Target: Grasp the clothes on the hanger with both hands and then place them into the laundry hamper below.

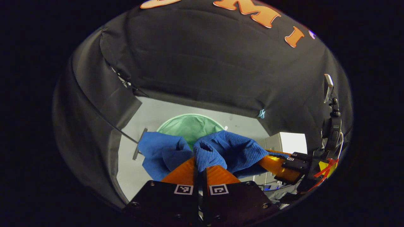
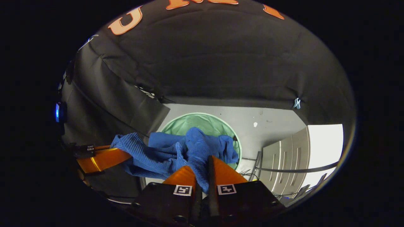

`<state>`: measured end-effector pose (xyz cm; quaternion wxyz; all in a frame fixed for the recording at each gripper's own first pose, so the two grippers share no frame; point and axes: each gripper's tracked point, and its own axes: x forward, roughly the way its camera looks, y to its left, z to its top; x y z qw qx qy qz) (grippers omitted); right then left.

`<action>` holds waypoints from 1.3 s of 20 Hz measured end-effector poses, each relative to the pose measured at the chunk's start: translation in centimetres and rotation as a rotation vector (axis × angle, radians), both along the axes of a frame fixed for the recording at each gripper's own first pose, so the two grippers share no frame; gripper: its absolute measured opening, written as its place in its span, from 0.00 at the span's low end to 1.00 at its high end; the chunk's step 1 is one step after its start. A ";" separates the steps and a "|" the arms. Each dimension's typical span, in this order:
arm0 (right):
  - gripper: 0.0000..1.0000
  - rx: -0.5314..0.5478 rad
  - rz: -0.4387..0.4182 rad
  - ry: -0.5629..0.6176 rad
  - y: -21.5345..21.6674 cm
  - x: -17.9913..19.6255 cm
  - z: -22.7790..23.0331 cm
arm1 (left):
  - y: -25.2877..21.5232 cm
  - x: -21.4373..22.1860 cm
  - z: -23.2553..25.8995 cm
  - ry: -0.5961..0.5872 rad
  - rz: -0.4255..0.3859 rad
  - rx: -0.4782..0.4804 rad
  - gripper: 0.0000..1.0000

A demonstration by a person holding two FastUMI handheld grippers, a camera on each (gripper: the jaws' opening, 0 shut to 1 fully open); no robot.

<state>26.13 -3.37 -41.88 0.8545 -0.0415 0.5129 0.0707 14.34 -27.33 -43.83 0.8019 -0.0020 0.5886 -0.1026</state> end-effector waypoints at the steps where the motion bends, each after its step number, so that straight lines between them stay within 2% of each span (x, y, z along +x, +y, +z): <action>1: 0.17 -0.011 -0.004 0.012 -0.6 -0.2 -0.6 | 0.3 -0.5 -0.2 0.015 -0.001 0.017 0.06; 3: 0.16 -0.023 -0.013 0.035 -1.0 -0.6 -1.3 | 0.8 -1.0 -0.6 0.049 0.005 0.046 0.04; 6: 0.16 -0.025 -0.022 0.054 -1.0 -0.9 -1.9 | 1.2 -1.8 -1.2 0.090 -0.017 0.092 0.06; 7: 0.28 -0.018 -0.021 0.054 -0.8 -0.9 -2.0 | 1.1 -2.0 -1.4 0.099 -0.022 0.097 0.06; 8: 0.31 -0.019 -0.020 0.050 -0.7 -0.8 -1.8 | 1.0 -2.3 -1.6 0.110 -0.023 0.102 0.06; 11: 0.30 -0.026 -0.018 0.042 -1.2 -0.6 -1.9 | 0.8 -2.9 -1.3 0.141 -0.011 0.101 0.08; 12: 0.43 -0.024 -0.022 0.042 -1.1 -0.7 -2.0 | 0.5 -3.1 -1.1 0.151 0.004 0.085 0.10; 13: 0.39 -0.028 -0.024 0.040 -1.2 -0.6 -1.9 | 0.3 -2.8 -0.8 0.151 0.018 0.077 0.13; 14: 0.50 -0.028 -0.026 0.038 -1.3 -0.7 -1.8 | 0.3 -2.7 -0.9 0.145 0.027 0.080 0.19; 15: 0.45 -0.029 -0.027 0.040 -1.6 -0.9 -1.8 | 0.3 -2.4 -0.9 0.139 0.030 0.081 0.29; 16: 0.40 -0.029 -0.026 0.041 -1.7 -1.0 -1.8 | 0.4 -2.5 -1.1 0.135 0.033 0.084 0.25; 17: 0.63 -0.025 -0.027 0.046 -1.7 -1.3 -1.9 | 0.5 -2.3 -0.9 0.130 0.040 0.086 0.36; 18: 0.65 -0.027 -0.029 0.047 -1.9 -1.4 -1.8 | 0.5 -2.1 -0.7 0.127 0.049 0.086 0.47; 19: 0.67 -0.025 -0.031 0.046 -2.0 -1.7 -1.8 | 0.6 -2.2 -0.6 0.124 0.058 0.087 0.47; 21: 0.66 -0.021 -0.036 0.042 -2.5 -2.2 -1.7 | 0.6 -2.4 -0.6 0.118 0.072 0.092 0.57; 23: 0.73 -0.016 -0.041 0.031 -2.6 -2.4 -1.0 | 0.7 -2.5 -0.5 0.115 0.084 0.098 0.60; 25: 0.81 -0.001 -0.058 -0.010 -3.0 -2.0 0.4 | 0.5 -2.8 -0.3 0.108 0.095 0.095 0.72; 26: 0.72 0.007 -0.061 -0.021 -3.1 -2.0 0.9 | 0.5 -2.7 0.0 0.100 0.098 0.093 0.75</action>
